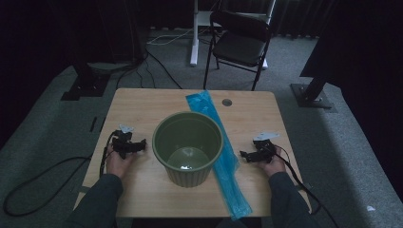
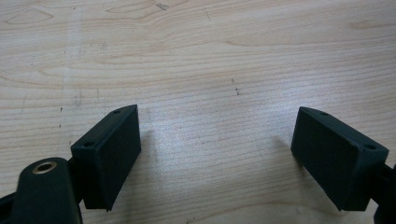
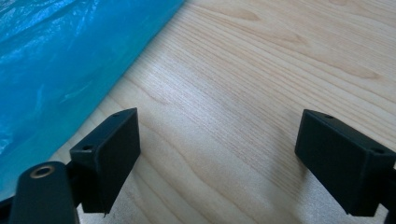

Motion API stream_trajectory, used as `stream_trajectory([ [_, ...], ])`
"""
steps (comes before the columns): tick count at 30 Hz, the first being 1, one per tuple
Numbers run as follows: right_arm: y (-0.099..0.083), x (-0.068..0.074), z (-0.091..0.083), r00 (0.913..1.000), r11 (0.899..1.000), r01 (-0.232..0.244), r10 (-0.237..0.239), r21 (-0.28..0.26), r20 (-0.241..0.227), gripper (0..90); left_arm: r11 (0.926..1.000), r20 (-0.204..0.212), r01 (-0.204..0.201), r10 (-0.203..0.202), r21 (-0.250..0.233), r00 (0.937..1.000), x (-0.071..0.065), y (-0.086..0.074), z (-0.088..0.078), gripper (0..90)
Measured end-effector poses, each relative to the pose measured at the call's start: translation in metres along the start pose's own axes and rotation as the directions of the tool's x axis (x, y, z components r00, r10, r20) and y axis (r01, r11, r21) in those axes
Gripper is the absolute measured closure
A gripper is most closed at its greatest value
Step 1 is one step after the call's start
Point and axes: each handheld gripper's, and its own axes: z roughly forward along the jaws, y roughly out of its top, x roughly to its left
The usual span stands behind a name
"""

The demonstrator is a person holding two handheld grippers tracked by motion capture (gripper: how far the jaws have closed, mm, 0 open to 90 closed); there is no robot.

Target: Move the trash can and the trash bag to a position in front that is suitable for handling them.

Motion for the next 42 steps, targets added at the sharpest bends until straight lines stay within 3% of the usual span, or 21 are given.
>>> stream_trajectory([
  [4, 0.0, 0.0, -0.001, 0.9999, 1.0, -0.013, 0.013, -0.001, 0.008, 16.9, 1.0, 0.001, -0.002, 0.002, 0.002, 1.0, 0.0, 0.0, 0.0, 15.6],
  [8, 0.0, 0.001, -0.006, 0.9985, 0.999, -0.04, 0.039, 0.006, 0.038, 33.4, 1.0, 0.009, -0.01, 0.01, 0.003, 0.9999, 0.001, 0.0, 0.0, 15.5],
  [11, 0.001, 0.001, -0.007, 0.9978, 0.999, -0.046, 0.046, 0.01, 0.047, 37.6, 0.9999, 0.011, -0.012, 0.012, 0.001, 0.9999, 0.001, 0.0, 0.0, 15.5],
  [12, 0.001, 0.001, -0.009, 0.9972, 0.998, -0.054, 0.053, 0.013, 0.053, 44.3, 0.9999, 0.011, -0.014, 0.014, 0.0, 0.9998, 0.001, 0.0, 0.0, 15.5],
  [13, 0.003, 0.002, -0.013, 0.9934, 0.995, -0.091, 0.088, 0.042, 0.073, 57.2, 0.9999, 0.011, -0.014, 0.014, 0.0, 0.9998, 0.001, 0.0, 0.0, 15.5],
  [17, 0.009, 0.004, -0.018, 0.9899, 0.99, -0.129, 0.126, 0.047, 0.065, 67.5, 0.9999, 0.011, -0.014, 0.014, 0.0, 0.9998, 0.001, 0.0, 0.0, 15.5],
  [20, 0.015, 0.008, -0.022, 0.9915, 0.991, -0.127, 0.126, 0.031, 0.03, 69.1, 0.9999, 0.011, -0.014, 0.014, 0.0, 0.9998, 0.001, 0.0, 0.0, 15.5],
  [21, 0.02, 0.013, -0.025, 0.9936, 0.993, -0.113, 0.113, 0.024, -0.004, 69.0, 0.9999, 0.013, -0.015, 0.015, -0.001, 0.9998, 0.001, 0.0, 0.0, 15.5],
  [24, 0.025, 0.021, -0.027, 0.9954, 0.996, -0.088, 0.089, 0.016, -0.036, 68.7, 0.9999, 0.013, -0.015, 0.015, -0.001, 0.9998, 0.001, 0.0, 0.0, 15.5],
  [27, 0.036, 0.035, -0.027, 0.9925, 0.998, -0.07, 0.069, -0.005, -0.101, 66.1, 0.9999, 0.013, -0.016, 0.016, -0.001, 0.9998, 0.001, 0.0, 0.0, 15.5],
  [31, 0.043, 0.046, -0.021, 0.9884, 0.998, -0.064, 0.064, 0.007, -0.138, 62.9, 0.9998, 0.014, -0.018, 0.018, 0.0, 0.9997, 0.001, 0.0, 0.0, 15.5],
  [34, 0.044, 0.049, -0.017, 0.9866, 0.998, -0.068, 0.07, 0.018, -0.147, 60.8, 0.9998, 0.013, -0.019, 0.019, 0.001, 0.9997, 0.0, 0.001, 0.0, 15.5],
  [39, 0.045, 0.06, -0.002, 0.9877, 0.996, -0.023, 0.035, 0.085, -0.152, 54.7, 0.9998, 0.014, -0.018, 0.018, 0.0, 0.9997, 0.0, 0.001, 0.001, 15.5],
  [42, 0.044, 0.061, 0.001, 0.9881, 0.994, -0.028, 0.044, 0.106, -0.147, 52.6, 0.9998, 0.014, -0.017, 0.017, 0.0, 0.9998, 0.0, 0.001, 0.001, 15.5],
])
